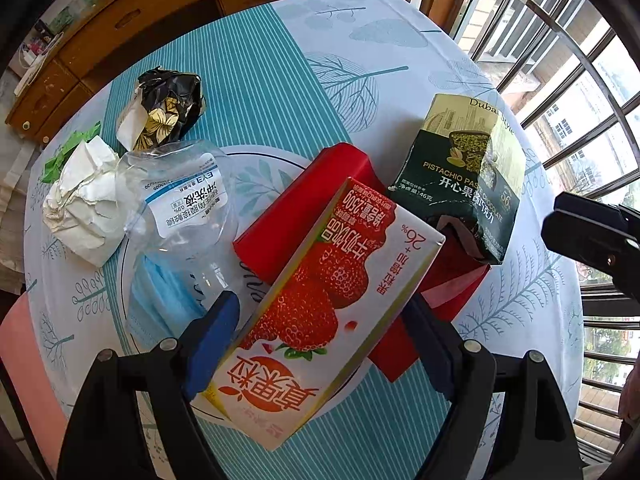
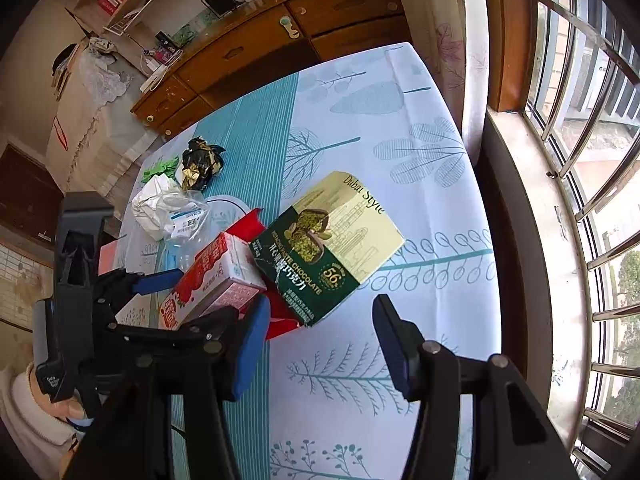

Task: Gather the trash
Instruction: 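Grasp the strawberry milk carton with the left tool while the right grasps the green chocolate box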

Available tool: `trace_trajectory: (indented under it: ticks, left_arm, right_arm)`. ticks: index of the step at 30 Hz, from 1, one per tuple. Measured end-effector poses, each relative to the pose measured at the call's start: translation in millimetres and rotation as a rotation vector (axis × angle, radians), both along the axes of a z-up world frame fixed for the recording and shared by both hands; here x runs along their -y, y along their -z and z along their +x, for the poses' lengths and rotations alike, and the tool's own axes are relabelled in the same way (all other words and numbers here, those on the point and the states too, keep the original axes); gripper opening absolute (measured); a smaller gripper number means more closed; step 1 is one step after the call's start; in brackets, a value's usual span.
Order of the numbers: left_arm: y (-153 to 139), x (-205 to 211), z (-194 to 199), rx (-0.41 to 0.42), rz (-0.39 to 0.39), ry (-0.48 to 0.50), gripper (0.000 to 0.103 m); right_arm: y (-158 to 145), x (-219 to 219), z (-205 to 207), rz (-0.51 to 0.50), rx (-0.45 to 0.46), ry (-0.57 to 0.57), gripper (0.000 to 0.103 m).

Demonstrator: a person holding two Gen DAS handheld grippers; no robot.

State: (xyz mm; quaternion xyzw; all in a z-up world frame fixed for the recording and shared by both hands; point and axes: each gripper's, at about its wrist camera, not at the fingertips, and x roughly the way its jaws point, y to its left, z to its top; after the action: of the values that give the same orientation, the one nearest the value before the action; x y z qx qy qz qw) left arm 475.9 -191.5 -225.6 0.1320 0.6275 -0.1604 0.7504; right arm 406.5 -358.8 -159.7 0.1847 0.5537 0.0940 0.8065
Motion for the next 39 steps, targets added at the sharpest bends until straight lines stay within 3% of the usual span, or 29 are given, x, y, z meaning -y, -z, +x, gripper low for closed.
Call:
trace_trajectory:
  ticks: [4,7,10,14,20,24,28,35,39]
  left_arm:
    - [3.9,9.4,5.6,-0.013,-0.013,-0.009,0.081]
    - [9.9,9.7,8.1,-0.087,-0.046,-0.06,0.078]
    - [12.3,4.9,7.7,-0.123,-0.083,-0.097,0.077]
    - [14.7,-0.7,5.3,-0.126,-0.066,-0.113,0.077]
    - [29.7,-7.7,0.7,-0.154,-0.07,-0.164,0.074]
    - [29.3,-13.4,-3.0,-0.141,-0.07,-0.193,0.071]
    - [26.7,-18.8,-12.4,-0.122,-0.041,-0.202,0.07]
    - [17.9,-39.3,-13.5,-0.14,-0.083,-0.249,0.064]
    - [13.4,-49.9,-20.3,-0.142,-0.101,-0.264,0.061]
  right_arm:
    - [12.9,10.8,16.8,0.058,-0.045,0.031,0.055]
    - [10.4,15.4,28.8,0.045,-0.024,0.015,0.055]
    - [9.1,17.1,46.6,0.02,-0.014,-0.067,0.057]
    - [19.1,17.5,72.8,-0.003,-0.031,-0.194,0.058]
    - [33.1,12.5,90.6,0.113,-0.082,-0.305,0.057]
    - [20.8,2.9,76.5,0.082,-0.045,-0.374,0.048]
    - [3.9,5.8,60.9,0.105,-0.026,-0.425,0.032]
    - [4.5,-3.8,40.9,0.129,-0.068,-0.487,0.023]
    - [2.0,-10.7,28.0,0.114,-0.032,-0.464,0.017]
